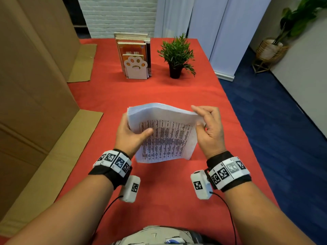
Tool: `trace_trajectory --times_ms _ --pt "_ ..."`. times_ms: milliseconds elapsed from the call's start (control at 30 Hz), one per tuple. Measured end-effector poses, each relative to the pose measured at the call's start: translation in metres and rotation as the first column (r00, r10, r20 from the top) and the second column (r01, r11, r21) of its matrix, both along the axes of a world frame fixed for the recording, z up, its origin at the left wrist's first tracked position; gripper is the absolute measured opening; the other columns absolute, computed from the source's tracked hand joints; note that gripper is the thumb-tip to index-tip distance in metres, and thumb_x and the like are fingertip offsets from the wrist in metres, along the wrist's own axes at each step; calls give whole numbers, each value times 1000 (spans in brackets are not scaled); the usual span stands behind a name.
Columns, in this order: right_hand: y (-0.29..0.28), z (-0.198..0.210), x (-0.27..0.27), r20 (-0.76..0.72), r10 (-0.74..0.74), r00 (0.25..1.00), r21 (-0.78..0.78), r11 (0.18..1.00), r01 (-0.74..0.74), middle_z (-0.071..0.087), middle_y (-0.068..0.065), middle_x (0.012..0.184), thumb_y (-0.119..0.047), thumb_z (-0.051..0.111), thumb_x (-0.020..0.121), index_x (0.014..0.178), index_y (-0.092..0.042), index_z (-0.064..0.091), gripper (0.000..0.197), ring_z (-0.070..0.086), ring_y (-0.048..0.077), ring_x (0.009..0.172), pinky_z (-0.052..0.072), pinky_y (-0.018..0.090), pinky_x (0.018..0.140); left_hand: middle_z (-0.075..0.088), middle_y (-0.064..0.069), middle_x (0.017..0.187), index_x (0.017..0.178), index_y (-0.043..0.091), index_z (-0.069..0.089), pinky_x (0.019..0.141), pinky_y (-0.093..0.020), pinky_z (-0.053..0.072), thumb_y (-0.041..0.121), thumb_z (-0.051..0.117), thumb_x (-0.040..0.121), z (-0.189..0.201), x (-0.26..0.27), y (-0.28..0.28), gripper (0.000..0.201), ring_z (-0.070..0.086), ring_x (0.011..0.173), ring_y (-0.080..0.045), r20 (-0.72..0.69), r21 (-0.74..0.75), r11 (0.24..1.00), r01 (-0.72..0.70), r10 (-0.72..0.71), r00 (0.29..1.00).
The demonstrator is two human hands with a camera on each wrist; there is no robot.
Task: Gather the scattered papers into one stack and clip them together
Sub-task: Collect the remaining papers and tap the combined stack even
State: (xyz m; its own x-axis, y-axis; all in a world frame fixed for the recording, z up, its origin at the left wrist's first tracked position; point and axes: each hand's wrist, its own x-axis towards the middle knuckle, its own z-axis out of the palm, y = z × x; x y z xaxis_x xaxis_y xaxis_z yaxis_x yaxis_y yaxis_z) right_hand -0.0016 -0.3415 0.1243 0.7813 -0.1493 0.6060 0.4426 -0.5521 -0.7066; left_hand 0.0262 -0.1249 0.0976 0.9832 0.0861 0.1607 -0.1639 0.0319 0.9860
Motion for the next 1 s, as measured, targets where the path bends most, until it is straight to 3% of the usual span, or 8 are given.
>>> trace_trajectory --times_ms 100,200,333,500,633,733,900,1000 --pt "7 8 -4 21 -199 980 -265 944 197 58 2 115 4 44 63 117 -15 64 60 48 15 114 38 43 100 69 6 85 95 24 58 72 -18 53 -15 73 66 -7 3 2 50 66 74 3 -100 -42 999 2 -6 995" --pt "29 22 -7 52 -226 973 -613 762 210 54 -2 135 -8 44 63 129 -22 54 68 31 23 138 13 62 111 72 4 84 92 21 61 73 -25 56 -10 73 68 -10 7 5 41 68 78 -6 -134 -39 998 40 -45 990" --pt "67 36 -6 -40 -47 998 -763 647 0 34 3 152 -13 38 74 144 -12 30 71 19 24 145 4 67 111 70 -10 95 100 10 63 74 -32 55 -10 74 67 -8 6 8 40 68 88 -20 -150 -92 991 98 -111 982" --pt "98 38 -1 -212 2 977 -840 511 -183 24 9 155 -14 29 76 147 -6 20 71 17 26 145 2 67 111 73 10 70 86 11 61 63 -18 53 -19 72 64 -3 3 4 38 66 69 0 -114 -67 992 103 -110 987" --pt "102 38 -1 -234 36 972 -843 491 -221 24 7 156 -14 27 75 147 -9 18 73 24 26 143 8 62 114 67 6 63 76 4 60 57 -20 50 -2 69 64 -2 0 2 16 60 61 -3 -101 -52 996 74 -79 992" --pt "93 37 2 -208 12 978 -839 511 -185 36 6 150 -13 28 72 146 -10 23 74 41 27 132 18 61 112 70 6 72 81 9 64 66 -21 53 -8 70 73 -7 1 -1 19 64 68 -5 -105 -95 995 11 -21 994" --pt "28 26 21 -41 -279 960 -785 603 141 61 -4 103 -26 54 78 124 -26 52 46 53 25 109 12 65 108 68 21 58 76 15 62 60 -11 50 -8 65 79 -13 5 -6 24 60 58 8 -106 -94 991 -100 90 990" --pt "-11 11 25 -166 -177 970 -322 940 117 60 -4 93 -28 57 79 98 -24 59 19 56 20 98 34 50 102 67 15 60 75 15 63 63 -15 51 -6 66 79 -15 7 -6 22 59 58 7 -113 -82 988 -128 118 987"
